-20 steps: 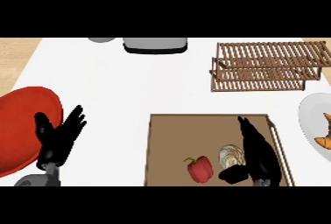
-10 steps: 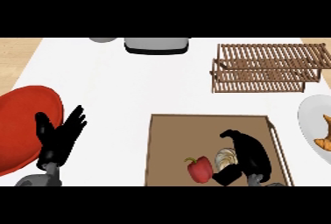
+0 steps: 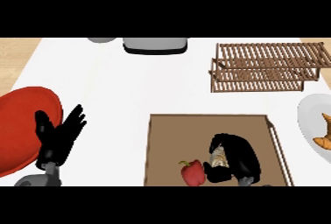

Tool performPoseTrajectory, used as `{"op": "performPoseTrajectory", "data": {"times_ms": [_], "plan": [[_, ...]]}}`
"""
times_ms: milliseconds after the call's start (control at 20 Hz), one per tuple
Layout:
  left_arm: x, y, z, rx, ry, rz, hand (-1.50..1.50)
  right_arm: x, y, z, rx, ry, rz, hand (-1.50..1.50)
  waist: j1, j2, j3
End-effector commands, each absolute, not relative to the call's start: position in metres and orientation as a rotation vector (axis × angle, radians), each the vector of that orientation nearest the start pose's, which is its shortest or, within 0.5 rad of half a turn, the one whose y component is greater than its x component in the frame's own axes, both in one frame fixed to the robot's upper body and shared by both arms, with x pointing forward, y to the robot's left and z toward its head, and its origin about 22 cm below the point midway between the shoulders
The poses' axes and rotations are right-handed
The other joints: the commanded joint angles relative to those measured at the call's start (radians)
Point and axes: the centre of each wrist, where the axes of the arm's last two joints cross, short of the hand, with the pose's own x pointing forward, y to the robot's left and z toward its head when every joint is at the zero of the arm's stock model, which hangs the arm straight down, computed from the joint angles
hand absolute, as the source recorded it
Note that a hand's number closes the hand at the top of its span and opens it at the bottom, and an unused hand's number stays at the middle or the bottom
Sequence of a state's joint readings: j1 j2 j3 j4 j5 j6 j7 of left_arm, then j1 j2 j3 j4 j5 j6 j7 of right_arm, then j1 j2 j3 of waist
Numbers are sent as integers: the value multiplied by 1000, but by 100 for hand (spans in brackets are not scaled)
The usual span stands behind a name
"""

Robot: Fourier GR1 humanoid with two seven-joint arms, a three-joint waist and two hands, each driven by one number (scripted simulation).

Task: Pick the cupcake from the tray and place it in the tiered shelf

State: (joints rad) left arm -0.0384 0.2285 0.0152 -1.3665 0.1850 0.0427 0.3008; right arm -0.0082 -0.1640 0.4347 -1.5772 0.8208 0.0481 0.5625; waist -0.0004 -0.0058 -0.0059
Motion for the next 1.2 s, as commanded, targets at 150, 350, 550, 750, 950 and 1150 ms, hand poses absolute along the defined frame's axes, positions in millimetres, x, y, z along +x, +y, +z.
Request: {"op": "performPoseTrajectory", "data": {"times_ms": [150,350,550,750,950,1150], "plan": [[248,288,-19,85,-1112,48,0,208,-165,41,-613,-1239,974,150,0,4,6],[237,298,-25,72,-1115,43,0,236,-206,42,-465,-1309,1050,150,6,6,6],[246,304,-28,108,-1113,59,0,228,-203,102,-534,-1502,961,150,-8,3,5],[238,304,-38,100,-1094,56,0,216,-211,161,-655,-1619,859,150,-9,2,5],[251,291,-35,126,-1107,48,0,192,-228,209,-750,-1635,753,150,-17,2,4],[247,303,-21,107,-1116,54,0,208,-239,257,-806,-1636,662,150,5,4,4]]}}
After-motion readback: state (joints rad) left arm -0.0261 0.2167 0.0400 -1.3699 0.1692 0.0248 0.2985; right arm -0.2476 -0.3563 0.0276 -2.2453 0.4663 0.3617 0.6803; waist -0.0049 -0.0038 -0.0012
